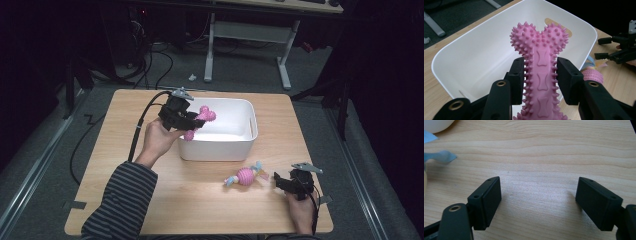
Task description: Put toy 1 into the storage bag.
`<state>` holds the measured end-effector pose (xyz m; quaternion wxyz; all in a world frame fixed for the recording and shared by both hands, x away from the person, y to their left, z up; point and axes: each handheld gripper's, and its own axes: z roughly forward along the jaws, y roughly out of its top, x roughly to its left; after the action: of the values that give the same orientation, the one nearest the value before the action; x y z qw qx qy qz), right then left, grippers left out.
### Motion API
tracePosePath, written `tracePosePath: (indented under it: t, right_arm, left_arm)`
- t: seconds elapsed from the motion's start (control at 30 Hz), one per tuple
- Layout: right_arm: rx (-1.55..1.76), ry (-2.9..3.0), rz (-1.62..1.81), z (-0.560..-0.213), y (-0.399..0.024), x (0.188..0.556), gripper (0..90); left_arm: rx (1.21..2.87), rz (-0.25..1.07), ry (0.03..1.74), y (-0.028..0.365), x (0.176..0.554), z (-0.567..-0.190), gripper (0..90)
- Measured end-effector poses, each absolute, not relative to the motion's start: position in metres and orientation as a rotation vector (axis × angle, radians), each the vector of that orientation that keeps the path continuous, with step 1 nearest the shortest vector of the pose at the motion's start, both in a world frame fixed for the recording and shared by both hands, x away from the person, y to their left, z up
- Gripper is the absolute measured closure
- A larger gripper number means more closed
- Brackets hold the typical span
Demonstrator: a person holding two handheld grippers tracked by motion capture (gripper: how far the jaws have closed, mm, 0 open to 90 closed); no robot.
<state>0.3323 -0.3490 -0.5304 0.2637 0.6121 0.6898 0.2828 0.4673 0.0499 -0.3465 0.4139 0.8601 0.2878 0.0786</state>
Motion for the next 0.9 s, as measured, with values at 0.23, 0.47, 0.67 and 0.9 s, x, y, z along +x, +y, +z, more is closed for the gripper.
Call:
tracePosePath:
  t: [0.23, 0.47, 0.67, 0.9]
  right_arm:
    - [1.654, 1.865, 0.764, -0.530, -0.349, 0.332, 20.8]
    - [1.653, 1.867, 0.765, -0.530, -0.349, 0.332, 20.8]
    - [1.653, 1.867, 0.765, -0.530, -0.349, 0.332, 20.8]
    - [1.653, 1.867, 0.766, -0.530, -0.349, 0.332, 20.8]
  left_arm:
    - [2.173, 0.199, 0.715, 0.040, 0.475, -0.348, 59.6]
    - [2.183, 0.203, 0.710, 0.032, 0.480, -0.352, 59.6]
    - [2.195, 0.205, 0.709, 0.024, 0.483, -0.358, 59.5]
    - [2.207, 0.209, 0.708, 0.017, 0.487, -0.363, 59.5]
